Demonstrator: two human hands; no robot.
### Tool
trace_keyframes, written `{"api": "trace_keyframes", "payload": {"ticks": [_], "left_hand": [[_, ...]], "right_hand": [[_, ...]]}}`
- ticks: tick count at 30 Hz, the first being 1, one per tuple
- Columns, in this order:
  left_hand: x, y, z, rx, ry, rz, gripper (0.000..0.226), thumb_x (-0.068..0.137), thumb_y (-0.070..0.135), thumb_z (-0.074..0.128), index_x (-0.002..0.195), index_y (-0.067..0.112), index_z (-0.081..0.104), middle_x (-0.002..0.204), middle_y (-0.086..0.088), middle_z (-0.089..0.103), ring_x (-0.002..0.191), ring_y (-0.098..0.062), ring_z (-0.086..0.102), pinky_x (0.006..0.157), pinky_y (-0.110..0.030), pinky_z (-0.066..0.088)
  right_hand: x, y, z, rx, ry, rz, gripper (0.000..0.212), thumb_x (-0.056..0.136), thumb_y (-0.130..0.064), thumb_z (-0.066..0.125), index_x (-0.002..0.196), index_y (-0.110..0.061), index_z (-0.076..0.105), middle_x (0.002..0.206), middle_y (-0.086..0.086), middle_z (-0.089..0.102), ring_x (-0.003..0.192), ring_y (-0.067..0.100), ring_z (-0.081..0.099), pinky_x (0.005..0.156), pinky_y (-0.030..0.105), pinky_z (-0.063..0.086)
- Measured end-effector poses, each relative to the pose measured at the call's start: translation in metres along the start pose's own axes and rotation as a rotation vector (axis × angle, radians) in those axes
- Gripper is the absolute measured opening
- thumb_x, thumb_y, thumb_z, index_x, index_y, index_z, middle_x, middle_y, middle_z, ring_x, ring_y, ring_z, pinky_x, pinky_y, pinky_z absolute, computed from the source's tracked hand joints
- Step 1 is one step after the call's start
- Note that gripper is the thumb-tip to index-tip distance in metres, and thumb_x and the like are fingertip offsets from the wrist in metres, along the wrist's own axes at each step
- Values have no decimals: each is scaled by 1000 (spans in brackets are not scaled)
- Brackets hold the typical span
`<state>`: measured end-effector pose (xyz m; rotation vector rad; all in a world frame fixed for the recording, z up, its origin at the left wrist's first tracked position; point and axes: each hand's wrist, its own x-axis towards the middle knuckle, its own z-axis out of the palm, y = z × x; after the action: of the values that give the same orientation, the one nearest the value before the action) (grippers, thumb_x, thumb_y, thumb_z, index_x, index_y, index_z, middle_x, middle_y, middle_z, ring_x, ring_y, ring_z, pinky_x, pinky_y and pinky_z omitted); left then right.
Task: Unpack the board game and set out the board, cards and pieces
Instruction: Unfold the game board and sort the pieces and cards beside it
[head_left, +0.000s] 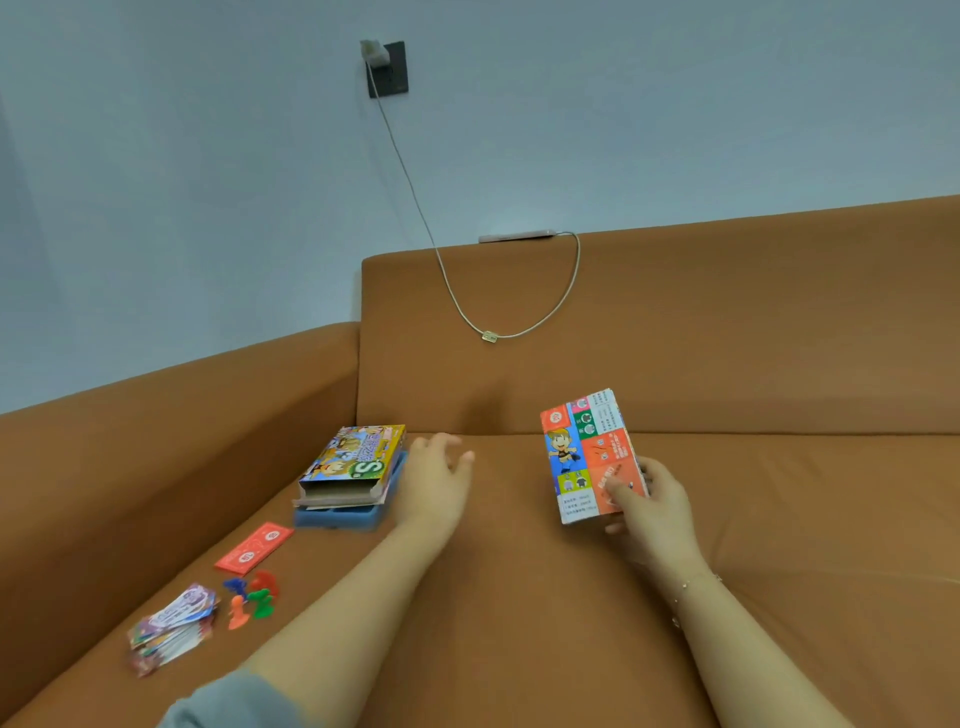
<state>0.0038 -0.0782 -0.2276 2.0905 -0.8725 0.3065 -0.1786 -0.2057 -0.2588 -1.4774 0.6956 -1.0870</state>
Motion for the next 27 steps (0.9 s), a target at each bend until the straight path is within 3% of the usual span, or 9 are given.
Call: {"api": "trace_keyframes", "payload": {"ticks": [2,5,7,10,15,20,23,27], "left_hand": [[-23,34,18,-284,-149,-104,34,92,36,56,118,14,59,105,-3,57,94,-14,54,79,-22,39],[-58,59,43,-733,-374,-415,27,93,41,53,105,18,59,105,1,64,98,-15,59,81,-26,46],[-70,53,52,-864,-358,-420,16,95,31,54,100,19,63,99,3,67,87,-8,59,69,-19,46],[-69,38,54,-901,-339,-368,9,93,19,57,96,15,65,89,2,66,73,-6,55,63,-18,44],[-68,38,54,-873,-473,-324,11,93,14,58,100,8,65,97,-6,71,81,-11,66,68,-19,50],[-62,31,54,-933,-521,-365,16,83,15,72,91,2,70,96,-14,73,81,-18,67,71,-24,56],[-63,31,53,-938,-554,-365,21,79,16,76,92,1,70,90,-8,74,77,-14,68,69,-22,56],[-60,30,52,-992,-553,-391,29,75,18,79,95,-2,69,95,-9,74,90,-17,70,71,-22,53]], "right_hand": [[-8,2,-4,53,-5,14,10,89,-9,61,96,-15,59,84,4,70,66,17,66,48,27,51],[-21,6,-12,86,-4,50,14,87,-11,65,99,-8,59,85,11,71,64,20,66,47,27,51],[-26,9,-16,101,12,76,16,86,-12,67,100,-8,58,83,12,71,58,18,64,47,27,50],[-27,10,-17,124,21,92,19,86,-11,67,102,-7,57,78,11,69,50,14,60,44,25,49],[-25,10,-11,33,-43,64,21,86,-12,68,102,-7,55,75,11,69,48,14,59,43,25,47],[-18,13,-11,-144,63,26,26,84,-26,70,100,-12,56,80,3,72,63,16,67,45,26,48],[-15,11,-11,-161,58,37,23,83,-29,71,97,-18,56,82,-1,71,68,17,69,53,30,53],[-10,14,-11,-221,26,69,18,84,-34,69,89,-17,64,81,0,71,70,19,68,68,40,56]]}}
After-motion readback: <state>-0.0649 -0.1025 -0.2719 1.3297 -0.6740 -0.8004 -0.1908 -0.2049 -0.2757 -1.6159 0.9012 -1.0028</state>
